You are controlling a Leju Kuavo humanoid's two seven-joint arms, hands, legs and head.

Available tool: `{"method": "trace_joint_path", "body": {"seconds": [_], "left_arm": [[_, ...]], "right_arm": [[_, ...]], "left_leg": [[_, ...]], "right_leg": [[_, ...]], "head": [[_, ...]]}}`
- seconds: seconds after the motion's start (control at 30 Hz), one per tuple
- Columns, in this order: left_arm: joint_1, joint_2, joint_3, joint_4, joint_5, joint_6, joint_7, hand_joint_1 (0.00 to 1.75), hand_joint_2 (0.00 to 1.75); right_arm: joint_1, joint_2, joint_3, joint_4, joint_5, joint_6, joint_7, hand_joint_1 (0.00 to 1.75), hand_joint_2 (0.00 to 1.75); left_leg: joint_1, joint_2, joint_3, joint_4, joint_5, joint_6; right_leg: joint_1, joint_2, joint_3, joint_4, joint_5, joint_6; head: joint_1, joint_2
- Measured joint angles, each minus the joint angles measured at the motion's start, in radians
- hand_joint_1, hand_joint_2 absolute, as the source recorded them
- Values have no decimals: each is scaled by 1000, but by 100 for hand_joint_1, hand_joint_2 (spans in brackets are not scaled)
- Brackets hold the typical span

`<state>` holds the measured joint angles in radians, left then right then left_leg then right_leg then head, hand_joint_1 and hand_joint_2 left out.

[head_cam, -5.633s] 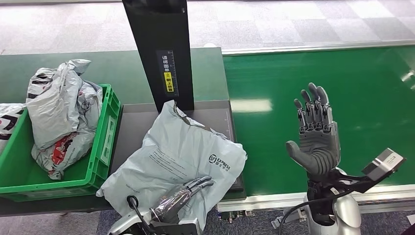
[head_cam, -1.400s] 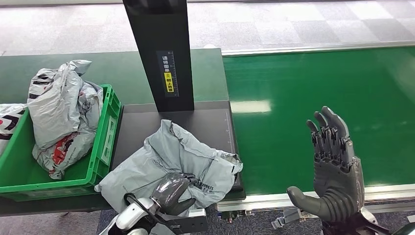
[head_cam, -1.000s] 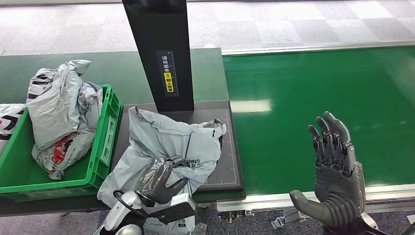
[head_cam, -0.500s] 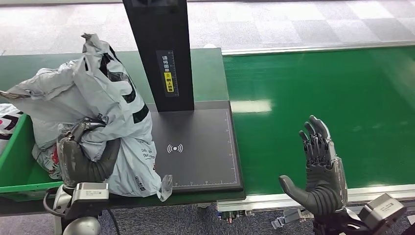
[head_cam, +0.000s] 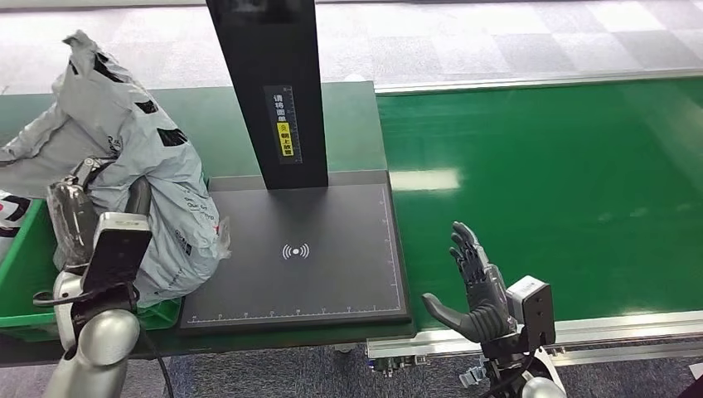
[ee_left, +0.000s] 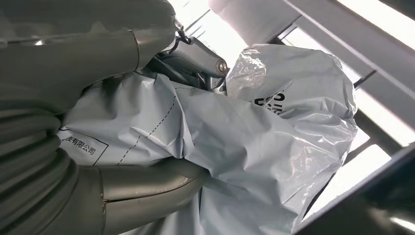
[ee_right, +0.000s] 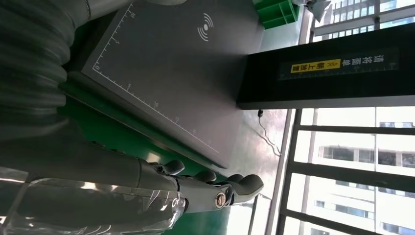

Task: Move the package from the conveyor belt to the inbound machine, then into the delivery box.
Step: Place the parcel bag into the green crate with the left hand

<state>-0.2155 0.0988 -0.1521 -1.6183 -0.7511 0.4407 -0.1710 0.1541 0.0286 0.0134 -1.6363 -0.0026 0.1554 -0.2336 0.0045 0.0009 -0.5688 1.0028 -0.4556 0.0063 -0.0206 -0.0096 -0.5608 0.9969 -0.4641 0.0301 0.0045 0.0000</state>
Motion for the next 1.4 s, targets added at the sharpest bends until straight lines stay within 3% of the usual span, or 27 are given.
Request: {"method": "trace_joint_path", "body": {"seconds": [0.3,0.57,0.77,1.07,1.4], "left_arm": [[-95,3,55,230,-47,17,54,175,175],[-119,18,142,283,12,58,18,175,175],[-119,38,181,262,115,108,-50,175,175],[-65,44,222,85,193,202,-136,175,175],[-26,43,258,17,56,128,-17,175,175]], "right_arm": [[-19,-34,33,50,-31,-4,0,0,175],[-19,-41,49,74,-34,-7,-3,0,175],[-9,-60,58,81,-48,-18,-16,0,175],[4,-68,69,81,-49,-21,-18,0,175],[0,-54,71,75,-12,8,-1,0,175]], "left_leg": [[0,0,-1,0,0,0],[1,1,-1,0,0,0],[1,1,-2,0,0,0],[1,1,-2,0,0,0],[1,1,-2,0,0,-1]], "right_leg": [[0,0,-1,0,0,0],[1,0,-1,0,0,0],[1,0,-1,0,0,0],[1,0,-2,0,0,0],[1,0,-2,0,0,0]], "head": [[0,0],[0,0],[0,0],[0,0],[0,0]]}}
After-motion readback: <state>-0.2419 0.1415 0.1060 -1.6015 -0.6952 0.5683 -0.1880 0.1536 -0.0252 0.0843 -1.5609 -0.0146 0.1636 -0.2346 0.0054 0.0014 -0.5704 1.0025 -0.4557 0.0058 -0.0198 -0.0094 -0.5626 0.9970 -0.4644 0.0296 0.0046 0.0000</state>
